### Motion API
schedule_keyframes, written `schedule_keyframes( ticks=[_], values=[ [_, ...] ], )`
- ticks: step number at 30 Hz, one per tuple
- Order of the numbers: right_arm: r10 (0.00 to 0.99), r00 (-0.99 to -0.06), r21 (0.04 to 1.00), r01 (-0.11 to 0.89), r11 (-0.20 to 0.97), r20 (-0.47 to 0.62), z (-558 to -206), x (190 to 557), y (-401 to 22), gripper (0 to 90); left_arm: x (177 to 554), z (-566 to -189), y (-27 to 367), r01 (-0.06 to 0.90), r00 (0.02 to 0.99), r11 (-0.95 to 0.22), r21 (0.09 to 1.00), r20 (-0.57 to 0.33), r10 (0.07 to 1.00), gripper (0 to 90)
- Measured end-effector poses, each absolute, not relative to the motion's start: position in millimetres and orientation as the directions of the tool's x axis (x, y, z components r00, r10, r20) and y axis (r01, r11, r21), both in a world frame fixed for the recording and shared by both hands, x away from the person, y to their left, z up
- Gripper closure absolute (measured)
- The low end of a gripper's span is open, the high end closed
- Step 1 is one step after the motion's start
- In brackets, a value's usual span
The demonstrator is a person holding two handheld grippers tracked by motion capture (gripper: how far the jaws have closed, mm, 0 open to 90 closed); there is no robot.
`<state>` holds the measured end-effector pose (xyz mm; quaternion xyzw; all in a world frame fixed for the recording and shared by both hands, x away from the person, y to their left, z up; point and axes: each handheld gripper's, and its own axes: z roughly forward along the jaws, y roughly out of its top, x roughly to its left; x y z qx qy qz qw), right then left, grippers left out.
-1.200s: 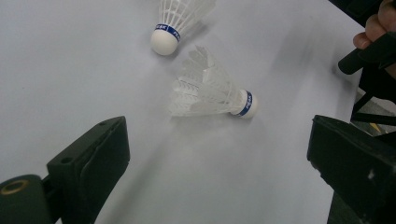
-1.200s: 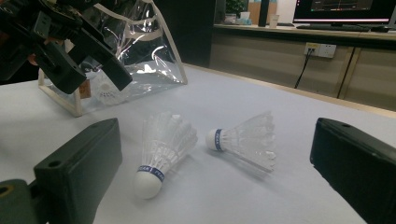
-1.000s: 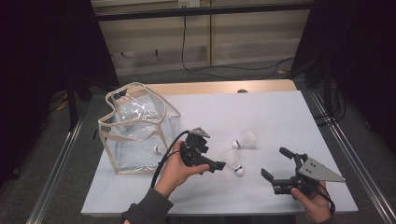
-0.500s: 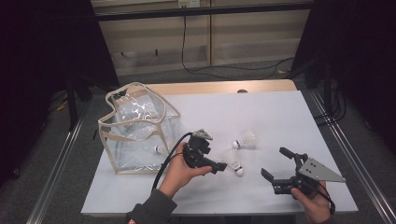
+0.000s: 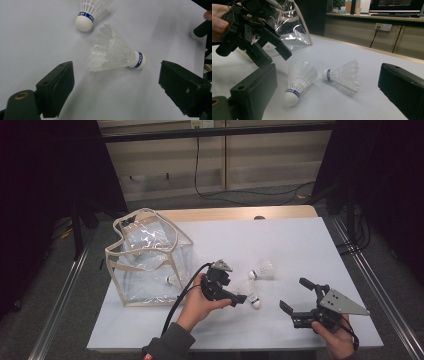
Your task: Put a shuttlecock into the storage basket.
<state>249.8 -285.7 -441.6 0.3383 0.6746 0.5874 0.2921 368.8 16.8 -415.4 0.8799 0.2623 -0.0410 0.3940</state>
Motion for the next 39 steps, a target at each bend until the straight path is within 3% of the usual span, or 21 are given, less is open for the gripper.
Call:
schedule_keyframes(
  ticks=[31,39],
  values=[
    [0.797,-0.604,0.989,0.12,0.083,0.007,-442.3,249.8,-284.9,2.2,364.0,-425.3,-8.7,0.398,0.912,-0.598,0.696,-0.234,0.336,35.6],
    [0.797,-0.603,0.989,0.123,0.081,0.01,-442.3,249.7,-284.5,2.2,359.9,-427.7,-12.1,0.377,0.924,-0.623,0.685,-0.23,0.306,49.3]
  ],
)
